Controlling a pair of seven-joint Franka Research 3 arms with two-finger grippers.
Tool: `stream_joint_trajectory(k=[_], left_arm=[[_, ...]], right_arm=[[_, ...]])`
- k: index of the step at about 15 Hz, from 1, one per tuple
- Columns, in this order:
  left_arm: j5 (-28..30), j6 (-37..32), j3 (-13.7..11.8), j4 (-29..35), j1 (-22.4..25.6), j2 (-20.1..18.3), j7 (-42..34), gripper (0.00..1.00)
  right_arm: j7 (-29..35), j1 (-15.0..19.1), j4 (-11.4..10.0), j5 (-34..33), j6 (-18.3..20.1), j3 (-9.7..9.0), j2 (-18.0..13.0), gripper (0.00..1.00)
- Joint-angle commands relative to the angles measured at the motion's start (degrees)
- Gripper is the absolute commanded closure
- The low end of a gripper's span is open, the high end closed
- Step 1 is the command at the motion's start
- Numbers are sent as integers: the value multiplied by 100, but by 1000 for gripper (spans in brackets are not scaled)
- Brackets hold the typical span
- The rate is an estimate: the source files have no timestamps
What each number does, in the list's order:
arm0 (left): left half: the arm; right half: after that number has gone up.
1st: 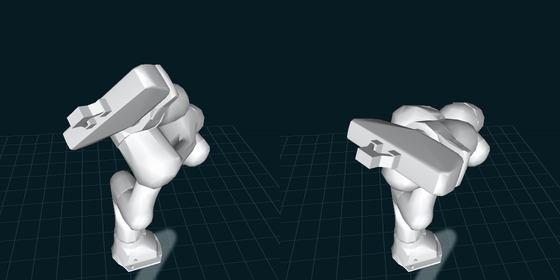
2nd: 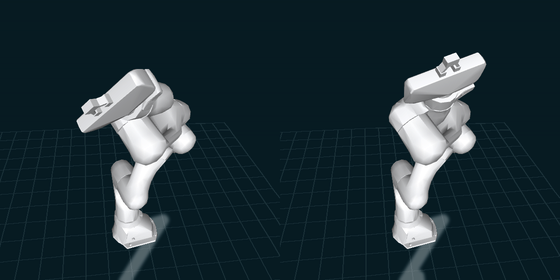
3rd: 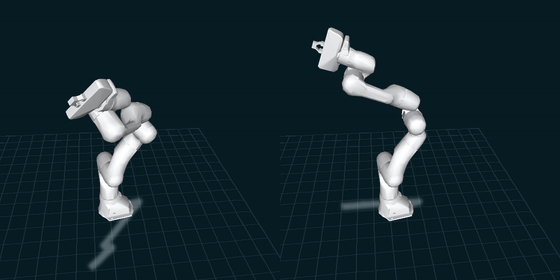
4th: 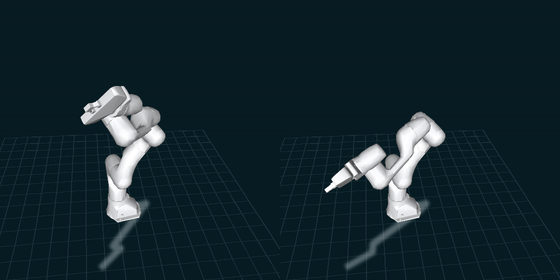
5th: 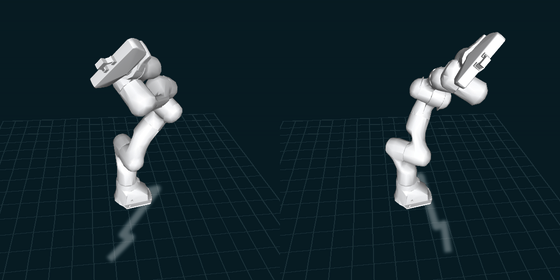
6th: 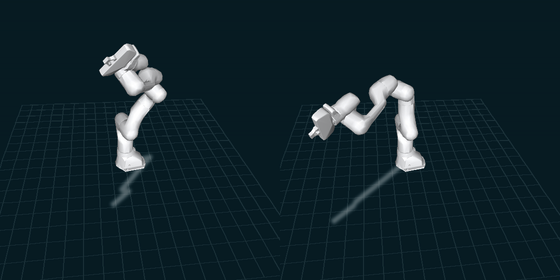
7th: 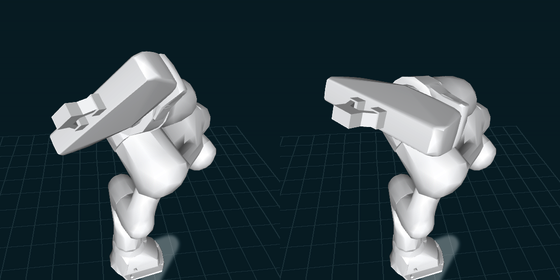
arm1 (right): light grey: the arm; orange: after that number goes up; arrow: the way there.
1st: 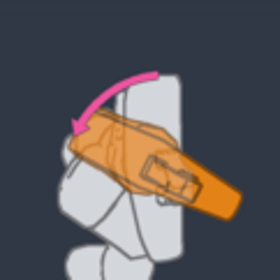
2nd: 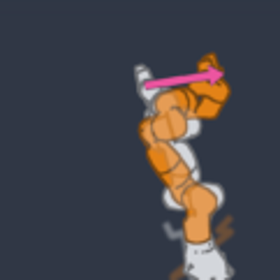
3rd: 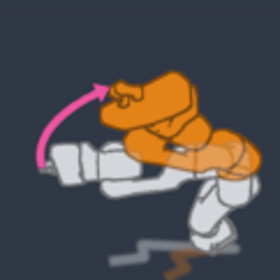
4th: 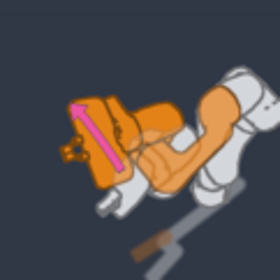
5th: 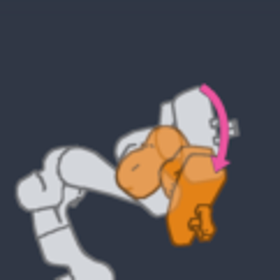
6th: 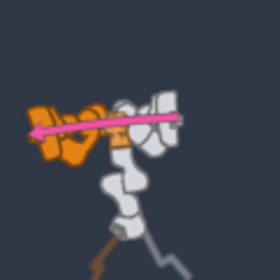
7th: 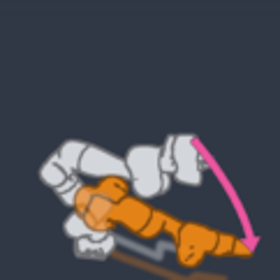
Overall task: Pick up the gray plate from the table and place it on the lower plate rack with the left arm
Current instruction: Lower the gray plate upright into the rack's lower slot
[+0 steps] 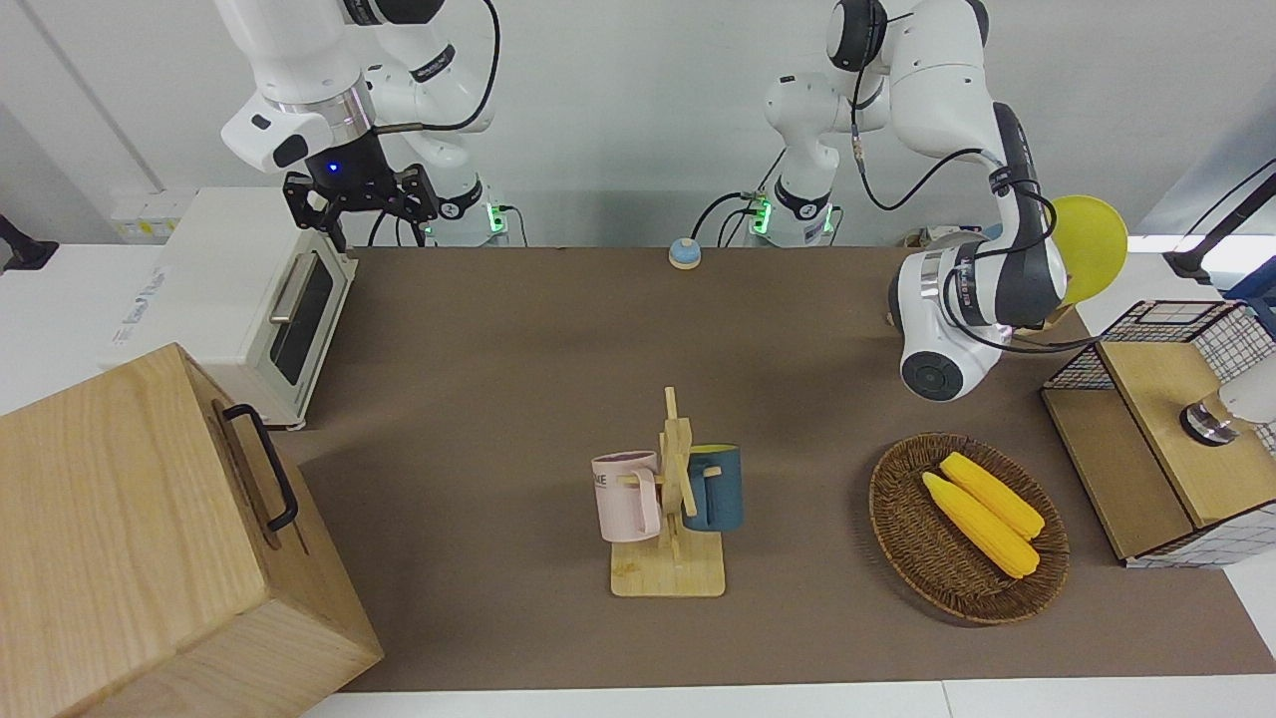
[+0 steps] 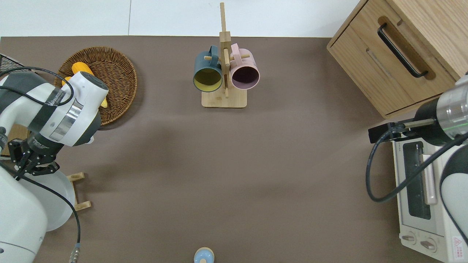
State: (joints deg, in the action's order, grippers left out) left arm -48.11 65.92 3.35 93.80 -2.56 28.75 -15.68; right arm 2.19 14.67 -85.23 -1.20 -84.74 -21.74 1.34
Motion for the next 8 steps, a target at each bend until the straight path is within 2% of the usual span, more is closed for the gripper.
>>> stream_joint_trajectory(k=[1,5,6,8], left_arm=[[118,52,34,-107,54,139,188,1000],[144,87,34,-116,54,139,294,667],[153,122,34,-116,46,131,303,612],[162,149,34,-116,37,87,268,391]], right_arm=[[80,151,59,-12,99,-138,-11,17],[80,151,59,-12,99,-138,-11,17],[80,151,59,-12,99,-138,-11,17],[80,151,59,-20,99,-138,-11,17]])
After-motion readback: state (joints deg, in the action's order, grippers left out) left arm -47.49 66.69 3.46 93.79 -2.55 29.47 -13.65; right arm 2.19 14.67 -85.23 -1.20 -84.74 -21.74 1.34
